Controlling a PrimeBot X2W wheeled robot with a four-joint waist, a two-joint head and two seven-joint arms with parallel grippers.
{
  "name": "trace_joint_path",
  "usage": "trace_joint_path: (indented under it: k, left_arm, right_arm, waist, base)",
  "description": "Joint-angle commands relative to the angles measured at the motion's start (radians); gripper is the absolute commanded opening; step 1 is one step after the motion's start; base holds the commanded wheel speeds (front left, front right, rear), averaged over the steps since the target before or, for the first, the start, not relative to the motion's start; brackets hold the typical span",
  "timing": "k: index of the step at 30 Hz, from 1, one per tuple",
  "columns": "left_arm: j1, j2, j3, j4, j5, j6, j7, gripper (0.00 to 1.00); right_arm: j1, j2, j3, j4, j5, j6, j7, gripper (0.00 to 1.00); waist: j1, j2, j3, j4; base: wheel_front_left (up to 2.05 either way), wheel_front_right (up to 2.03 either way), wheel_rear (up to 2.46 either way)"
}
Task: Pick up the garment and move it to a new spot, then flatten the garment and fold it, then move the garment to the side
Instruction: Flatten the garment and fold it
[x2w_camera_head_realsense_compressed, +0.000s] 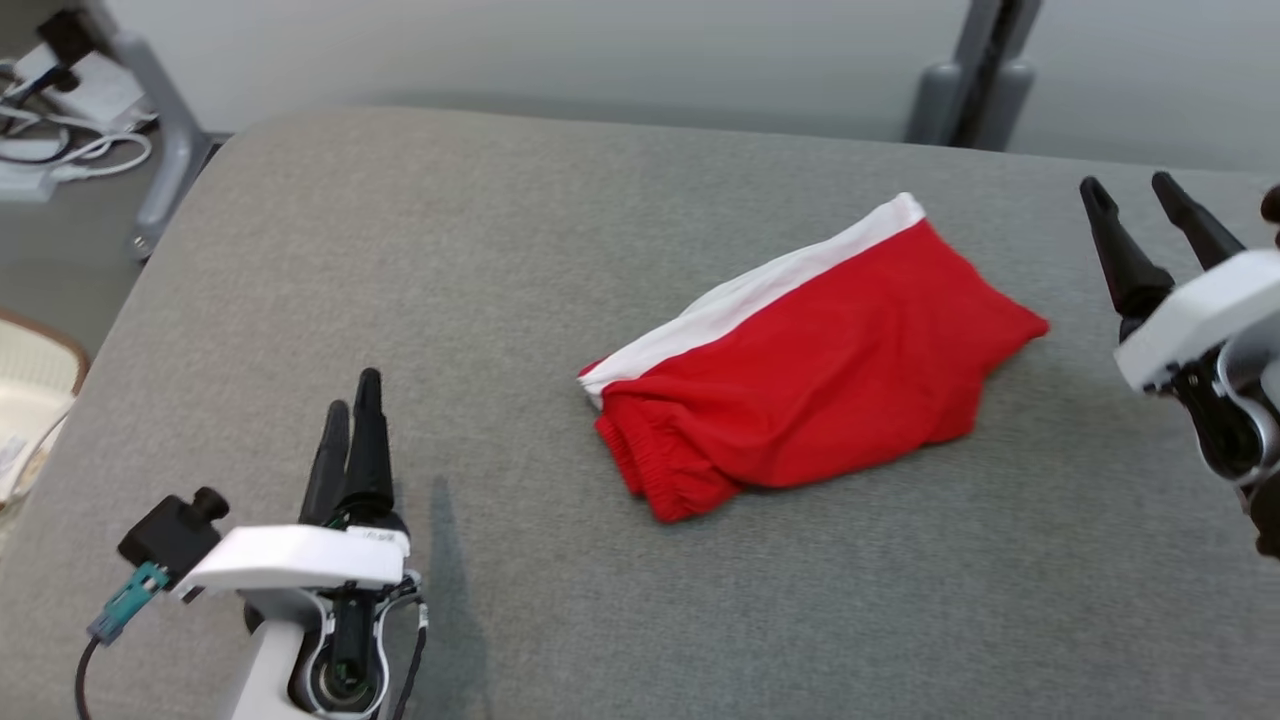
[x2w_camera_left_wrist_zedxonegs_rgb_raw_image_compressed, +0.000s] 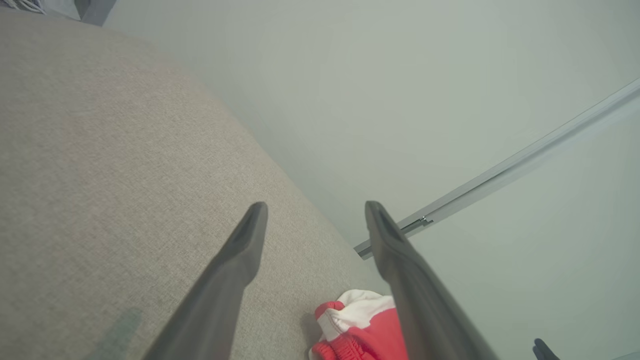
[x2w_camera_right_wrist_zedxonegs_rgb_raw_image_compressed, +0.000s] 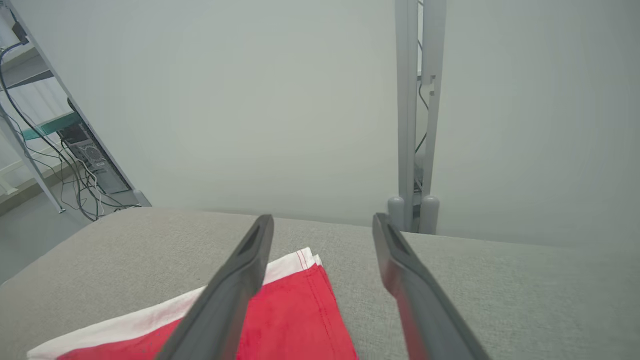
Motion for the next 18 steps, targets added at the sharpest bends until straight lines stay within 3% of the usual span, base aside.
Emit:
trace_joint_path:
  k: [1, 6, 9, 11, 18]
  left_arm:
    - [0.016, 0.000, 0.011, -0.008, 0.016, -0.005, -0.002, 1.00]
    - [0.078, -0.006, 0.074, -0.035, 0.111, -0.006, -0.002, 1.00]
    - [0.102, 0.000, 0.073, -0.027, 0.248, -0.006, -0.002, 1.00]
    - [0.120, -0.007, 0.072, -0.012, 0.282, -0.006, -0.002, 1.00]
    - [0.141, -0.018, 0.045, 0.003, 0.346, -0.004, -0.003, 1.00]
  right_arm:
    - [0.025, 0.000, -0.018, -0.014, -0.026, 0.000, -0.004, 1.00]
    - [0.196, 0.026, -0.198, -0.112, -0.178, 0.000, -0.004, 1.00]
    - [0.277, 0.057, -0.278, -0.145, -0.207, 0.000, -0.003, 1.00]
    - [0.324, 0.080, -0.325, -0.159, -0.204, 0.000, -0.003, 1.00]
    - [0.416, 0.114, -0.387, -0.165, -0.292, 0.000, -0.003, 1.00]
  waist:
    - [0.0000, 0.0000, -0.029, -0.037]
    - [0.0000, 0.0000, -0.050, -0.087]
    - [0.0000, 0.0000, -0.056, -0.100]
    - [0.0000, 0.0000, -0.059, -0.103]
    - [0.0000, 0.0000, -0.066, -0.105]
  base:
    - [0.00, 0.00, 0.00]
    - [0.00, 0.00, 0.00]
    - [0.00, 0.00, 0.00]
    - [0.00, 0.00, 0.00]
    - [0.00, 0.00, 0.00]
